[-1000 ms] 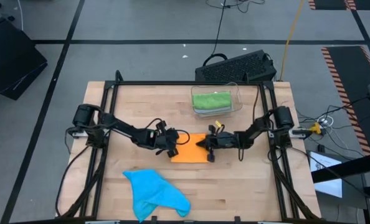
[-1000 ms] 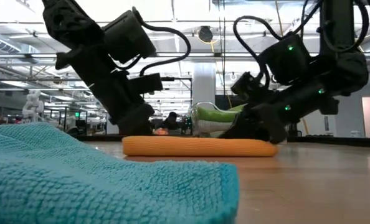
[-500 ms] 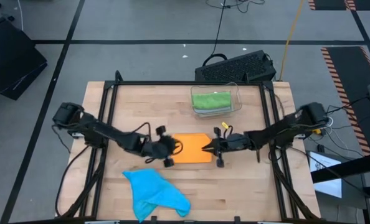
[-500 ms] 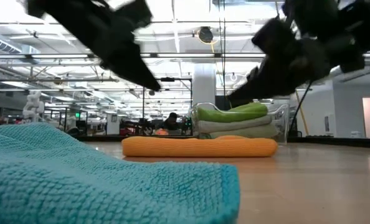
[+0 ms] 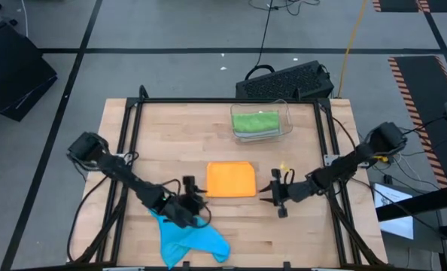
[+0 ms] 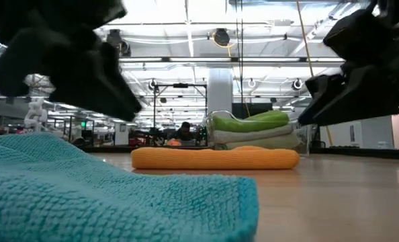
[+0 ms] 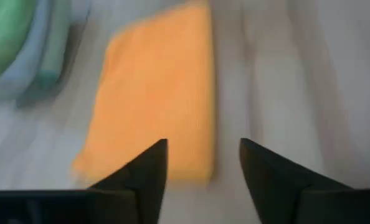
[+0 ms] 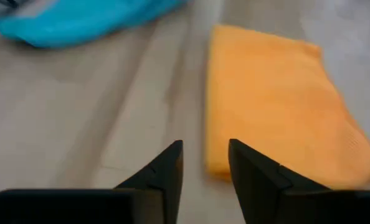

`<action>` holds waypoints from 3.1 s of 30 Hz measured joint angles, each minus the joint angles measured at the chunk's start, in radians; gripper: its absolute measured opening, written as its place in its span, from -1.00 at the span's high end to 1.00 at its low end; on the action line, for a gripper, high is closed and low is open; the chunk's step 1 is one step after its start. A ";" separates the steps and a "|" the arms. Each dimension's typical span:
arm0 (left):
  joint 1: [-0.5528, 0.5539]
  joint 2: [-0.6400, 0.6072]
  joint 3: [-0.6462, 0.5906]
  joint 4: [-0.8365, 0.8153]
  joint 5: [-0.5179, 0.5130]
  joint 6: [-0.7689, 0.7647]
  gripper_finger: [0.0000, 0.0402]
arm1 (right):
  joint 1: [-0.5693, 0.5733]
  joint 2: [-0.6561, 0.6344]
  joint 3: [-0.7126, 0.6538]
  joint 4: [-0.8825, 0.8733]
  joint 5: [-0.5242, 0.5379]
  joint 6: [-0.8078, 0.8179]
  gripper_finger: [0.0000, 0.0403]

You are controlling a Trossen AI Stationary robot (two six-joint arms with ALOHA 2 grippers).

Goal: Fold microfiber towels
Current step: Fold the orange microfiber towel

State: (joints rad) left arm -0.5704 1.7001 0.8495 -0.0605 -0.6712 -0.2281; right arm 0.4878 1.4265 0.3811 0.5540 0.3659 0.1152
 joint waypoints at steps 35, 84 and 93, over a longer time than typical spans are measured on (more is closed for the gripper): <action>0.138 0.089 0.007 0.048 0.251 -0.029 0.95 | -0.107 0.286 0.056 0.249 -0.113 -0.129 0.90; 0.499 -0.031 -0.015 -0.106 0.642 -0.063 0.84 | -0.484 0.125 0.057 0.039 -0.443 0.034 0.97; 0.504 -0.052 -0.003 -0.104 0.535 -0.063 0.31 | -0.493 0.127 0.057 0.023 -0.313 0.053 0.71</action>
State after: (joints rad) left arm -0.0666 1.6483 0.8467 -0.1645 -0.1362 -0.2914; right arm -0.0051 1.5532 0.4377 0.5768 0.0531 0.1681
